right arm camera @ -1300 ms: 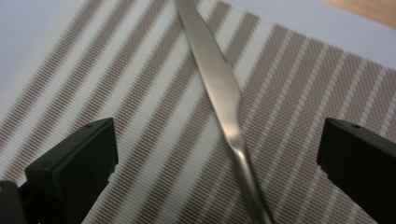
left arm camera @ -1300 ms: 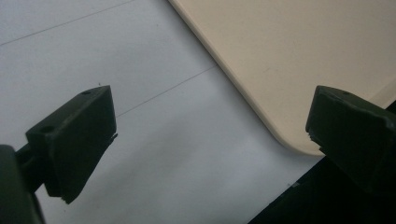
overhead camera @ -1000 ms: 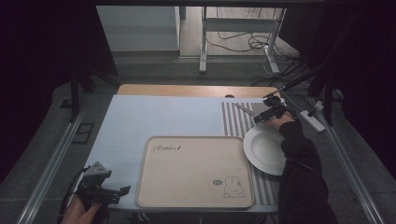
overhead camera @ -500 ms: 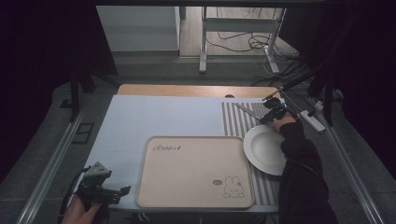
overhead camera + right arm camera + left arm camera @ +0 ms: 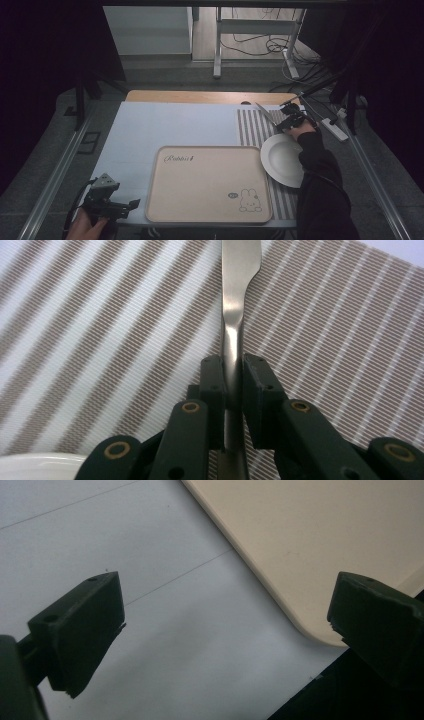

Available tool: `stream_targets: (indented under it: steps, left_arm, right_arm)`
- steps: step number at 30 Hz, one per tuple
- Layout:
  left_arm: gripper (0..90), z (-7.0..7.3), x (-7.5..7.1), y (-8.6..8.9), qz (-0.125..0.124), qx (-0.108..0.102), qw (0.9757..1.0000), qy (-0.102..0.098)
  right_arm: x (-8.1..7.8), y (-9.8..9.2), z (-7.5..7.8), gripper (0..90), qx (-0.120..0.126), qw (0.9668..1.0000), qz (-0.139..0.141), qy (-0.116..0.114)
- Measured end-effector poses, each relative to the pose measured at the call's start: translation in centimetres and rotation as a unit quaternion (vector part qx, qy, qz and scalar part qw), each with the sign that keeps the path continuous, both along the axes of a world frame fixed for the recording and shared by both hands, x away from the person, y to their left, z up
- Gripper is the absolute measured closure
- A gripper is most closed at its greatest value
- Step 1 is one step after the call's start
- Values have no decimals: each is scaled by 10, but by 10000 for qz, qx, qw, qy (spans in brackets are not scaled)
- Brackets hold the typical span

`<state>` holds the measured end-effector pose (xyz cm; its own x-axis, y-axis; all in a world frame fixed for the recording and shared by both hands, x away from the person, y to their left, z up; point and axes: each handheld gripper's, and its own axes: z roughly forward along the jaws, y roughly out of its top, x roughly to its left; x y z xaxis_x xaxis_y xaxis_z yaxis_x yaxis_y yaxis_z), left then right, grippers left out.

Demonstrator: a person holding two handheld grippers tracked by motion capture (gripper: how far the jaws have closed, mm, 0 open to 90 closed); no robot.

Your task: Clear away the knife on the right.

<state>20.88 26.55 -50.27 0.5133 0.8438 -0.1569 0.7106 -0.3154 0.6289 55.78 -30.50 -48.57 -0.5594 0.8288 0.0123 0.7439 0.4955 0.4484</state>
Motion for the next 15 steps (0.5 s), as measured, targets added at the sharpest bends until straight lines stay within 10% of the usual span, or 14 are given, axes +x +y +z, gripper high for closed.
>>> stream_targets:
  steps: [15]
  left_arm:
    - [28, 0, 0, 0, -10, 17, 10000, -7]
  right_arm:
    - [-2, 44, 8, 808, 581, 9977, 292, -196]
